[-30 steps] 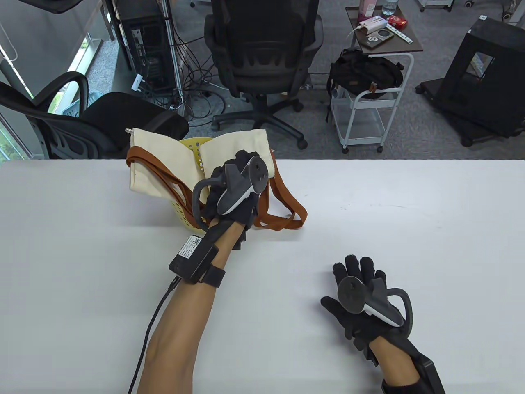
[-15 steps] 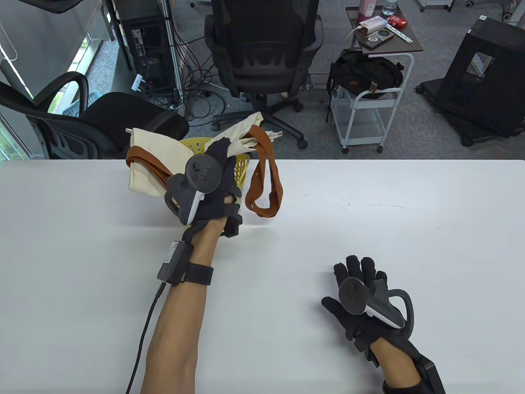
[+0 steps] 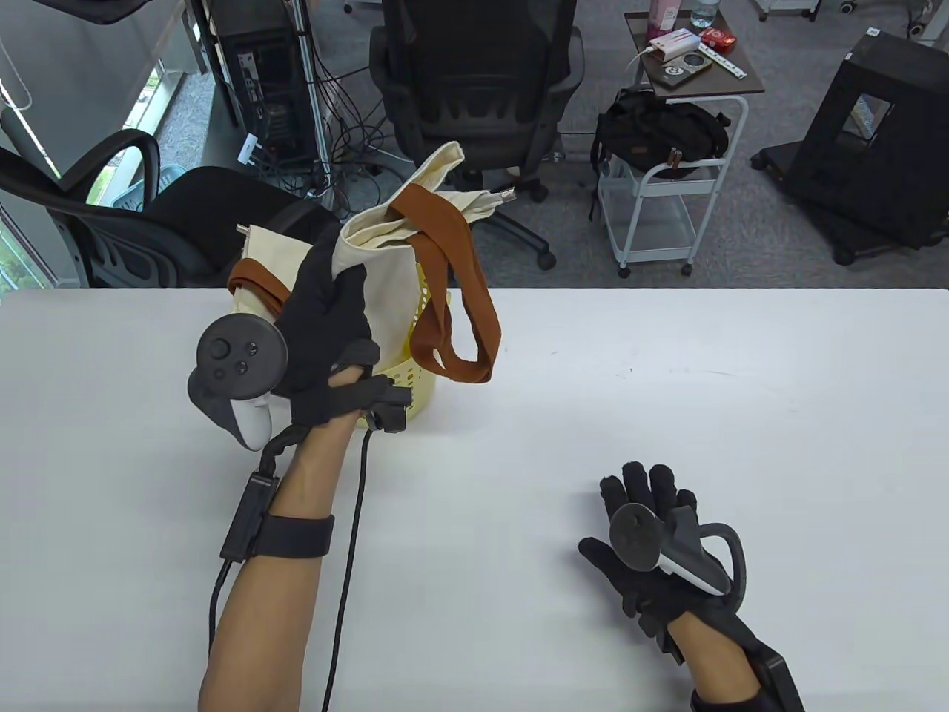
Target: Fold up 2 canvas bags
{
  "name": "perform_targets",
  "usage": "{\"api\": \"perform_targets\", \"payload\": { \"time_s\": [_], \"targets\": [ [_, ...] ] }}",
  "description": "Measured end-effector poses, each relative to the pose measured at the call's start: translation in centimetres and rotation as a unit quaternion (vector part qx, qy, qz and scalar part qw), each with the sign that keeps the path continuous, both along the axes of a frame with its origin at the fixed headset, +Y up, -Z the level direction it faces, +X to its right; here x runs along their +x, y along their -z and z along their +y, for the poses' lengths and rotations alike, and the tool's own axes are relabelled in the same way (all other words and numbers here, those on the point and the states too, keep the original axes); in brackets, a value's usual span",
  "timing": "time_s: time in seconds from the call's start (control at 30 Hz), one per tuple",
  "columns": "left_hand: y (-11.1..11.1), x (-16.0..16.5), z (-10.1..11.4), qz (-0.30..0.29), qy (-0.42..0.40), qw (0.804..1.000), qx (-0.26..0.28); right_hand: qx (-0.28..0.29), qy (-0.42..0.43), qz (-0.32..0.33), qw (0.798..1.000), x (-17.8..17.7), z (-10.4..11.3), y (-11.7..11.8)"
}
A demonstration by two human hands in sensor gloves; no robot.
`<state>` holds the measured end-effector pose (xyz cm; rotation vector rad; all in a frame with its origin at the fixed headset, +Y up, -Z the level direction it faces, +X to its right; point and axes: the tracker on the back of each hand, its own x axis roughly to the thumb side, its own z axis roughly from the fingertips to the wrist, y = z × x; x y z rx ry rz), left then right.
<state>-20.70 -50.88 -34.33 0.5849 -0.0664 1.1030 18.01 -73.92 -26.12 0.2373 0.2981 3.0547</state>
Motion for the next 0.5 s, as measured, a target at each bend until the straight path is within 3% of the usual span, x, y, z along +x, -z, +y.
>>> {"api": "perform_targets", "payload": {
  "time_s": [0.27, 0.5],
  "targets": [
    [-4.3, -0.3, 2.0, -0.069, -0.092, 0.992, 0.059, 0.003, 0.009, 0.005, 1.0, -0.4, 0.3, -0.3],
    [-6.3, -0.7, 0.0, -0.102, -0.156, 0.982, 0.028, 0.002, 0.019, 0.004, 1.0, -0.3, 0.4, -0.4]
  ]
}}
